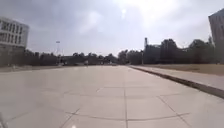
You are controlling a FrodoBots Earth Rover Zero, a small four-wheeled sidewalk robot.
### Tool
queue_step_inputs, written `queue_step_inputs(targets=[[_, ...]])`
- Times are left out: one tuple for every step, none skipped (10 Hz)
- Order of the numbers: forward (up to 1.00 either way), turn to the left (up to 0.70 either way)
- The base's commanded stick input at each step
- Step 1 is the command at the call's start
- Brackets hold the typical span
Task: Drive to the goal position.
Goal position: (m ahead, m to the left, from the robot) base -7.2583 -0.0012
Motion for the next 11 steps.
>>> queue_step_inputs(targets=[[1.00,0.00],[1.00,0.00],[1.00,0.00],[1.00,0.00],[1.00,0.00],[1.00,0.00],[1.00,0.00],[1.00,0.00],[1.00,0.00],[1.00,0.00],[1.00,0.00]])
